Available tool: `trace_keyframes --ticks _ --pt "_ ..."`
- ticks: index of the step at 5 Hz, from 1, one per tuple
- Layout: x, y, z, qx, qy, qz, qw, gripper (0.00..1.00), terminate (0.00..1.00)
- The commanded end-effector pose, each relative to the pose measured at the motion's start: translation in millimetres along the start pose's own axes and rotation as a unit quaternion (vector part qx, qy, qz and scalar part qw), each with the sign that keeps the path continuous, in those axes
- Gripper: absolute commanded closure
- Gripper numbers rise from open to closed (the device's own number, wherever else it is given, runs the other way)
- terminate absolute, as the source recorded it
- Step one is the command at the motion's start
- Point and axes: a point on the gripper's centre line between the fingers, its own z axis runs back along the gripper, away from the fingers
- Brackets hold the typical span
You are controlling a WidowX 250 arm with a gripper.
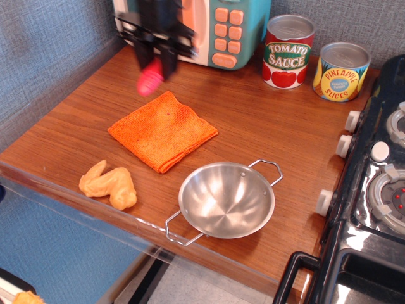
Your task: Move spoon to behind the pot.
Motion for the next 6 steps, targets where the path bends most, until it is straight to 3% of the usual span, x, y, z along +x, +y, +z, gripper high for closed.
trace_keyframes --ticks 1,2,3,4,5,6 --pt "8 -89 -23 0.006 0.011 -0.054 0.9985 1.00 0.00" --pt "13 -109 -36 0.010 0.022 -0.024 0.9994 1.00 0.00" --pt "20 -114 -46 -0.008 0.023 0.006 0.9997 1.00 0.00" --pt "20 -108 -50 -0.006 0.030 0.013 0.9994 0.00 0.00" --pt "17 -107 -42 -0.004 0.023 -0.021 0.9995 0.00 0.00" --pt "12 -108 -19 -0.002 -0.009 -0.052 0.9986 0.00 0.00"
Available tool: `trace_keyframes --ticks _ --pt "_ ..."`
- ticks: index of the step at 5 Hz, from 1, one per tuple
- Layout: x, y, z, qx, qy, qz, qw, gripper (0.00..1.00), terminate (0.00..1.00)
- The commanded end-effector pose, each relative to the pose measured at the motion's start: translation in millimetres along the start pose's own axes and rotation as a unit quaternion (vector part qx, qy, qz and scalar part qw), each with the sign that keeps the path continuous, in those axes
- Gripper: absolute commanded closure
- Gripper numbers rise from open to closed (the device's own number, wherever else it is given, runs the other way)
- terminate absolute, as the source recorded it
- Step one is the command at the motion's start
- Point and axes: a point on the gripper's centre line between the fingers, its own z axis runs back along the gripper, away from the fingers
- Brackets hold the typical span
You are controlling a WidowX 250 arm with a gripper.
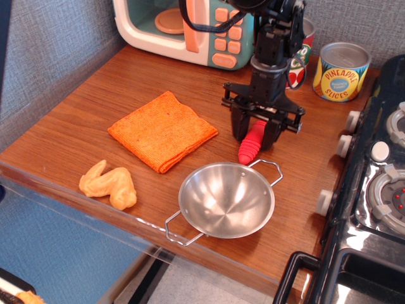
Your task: Move spoon to behind the pot.
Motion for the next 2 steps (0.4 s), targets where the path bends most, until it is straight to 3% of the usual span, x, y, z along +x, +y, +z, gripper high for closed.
trace_keyframes --ticks 1,2 --pt "-15 6 83 0.003 -0.096 -0.022 0.9951 0.00 0.00" --pt "-25 15 91 -0.008 -0.075 0.015 0.9971 0.00 0.00"
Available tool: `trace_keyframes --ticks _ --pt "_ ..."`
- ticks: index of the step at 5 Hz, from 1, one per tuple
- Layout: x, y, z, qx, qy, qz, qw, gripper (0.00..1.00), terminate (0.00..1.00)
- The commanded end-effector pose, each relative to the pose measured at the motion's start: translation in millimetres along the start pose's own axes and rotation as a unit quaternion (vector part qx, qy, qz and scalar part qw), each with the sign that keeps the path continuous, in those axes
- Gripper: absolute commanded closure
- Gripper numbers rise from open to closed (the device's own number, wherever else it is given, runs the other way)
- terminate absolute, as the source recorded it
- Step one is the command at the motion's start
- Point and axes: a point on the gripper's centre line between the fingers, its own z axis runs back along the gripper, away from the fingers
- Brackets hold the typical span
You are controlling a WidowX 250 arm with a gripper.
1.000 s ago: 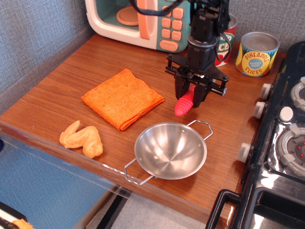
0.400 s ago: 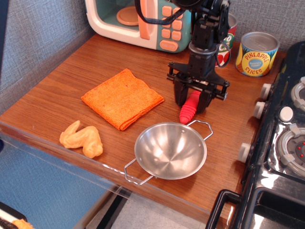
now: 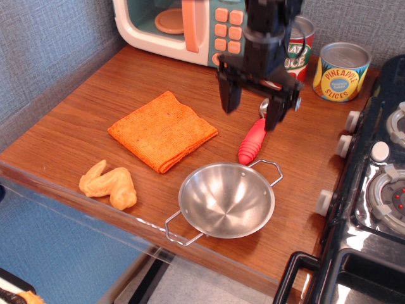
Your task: Move spoon to behind the pot.
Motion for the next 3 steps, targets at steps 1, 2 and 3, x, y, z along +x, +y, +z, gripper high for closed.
trace_keyframes --ticks 1,2,3 --pt "-11.8 17.8 22.3 -0.017 0.022 0.050 0.9984 0.00 0.00" --pt "-9.9 21.5 21.8 0.001 0.028 0.038 0.9989 0.00 0.00" --pt "-9.9 21.5 21.8 0.001 0.028 0.038 0.9989 0.00 0.00"
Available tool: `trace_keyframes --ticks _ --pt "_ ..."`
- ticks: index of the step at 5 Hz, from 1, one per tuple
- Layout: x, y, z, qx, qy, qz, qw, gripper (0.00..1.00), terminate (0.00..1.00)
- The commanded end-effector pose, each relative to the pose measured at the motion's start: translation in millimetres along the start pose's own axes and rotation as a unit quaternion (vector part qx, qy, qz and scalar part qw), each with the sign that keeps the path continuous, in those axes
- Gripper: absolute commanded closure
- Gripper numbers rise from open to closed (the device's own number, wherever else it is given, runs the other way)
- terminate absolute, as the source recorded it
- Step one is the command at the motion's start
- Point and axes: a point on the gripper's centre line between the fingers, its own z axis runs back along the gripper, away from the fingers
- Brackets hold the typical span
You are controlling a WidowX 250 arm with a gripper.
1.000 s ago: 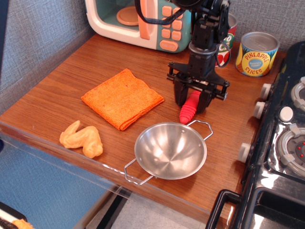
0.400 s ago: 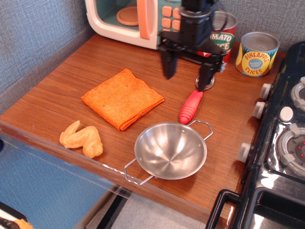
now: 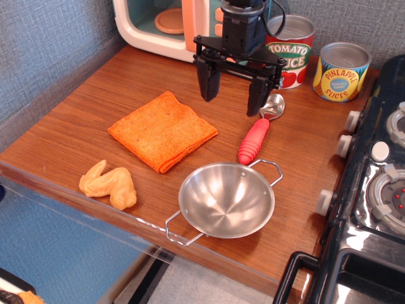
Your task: Move spoon to behind the pot.
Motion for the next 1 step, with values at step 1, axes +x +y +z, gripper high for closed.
trace_keyframes --ticks 1 --pt "2.7 0.4 14.2 0.001 -0.021 -0.002 0.9998 0.00 1.00"
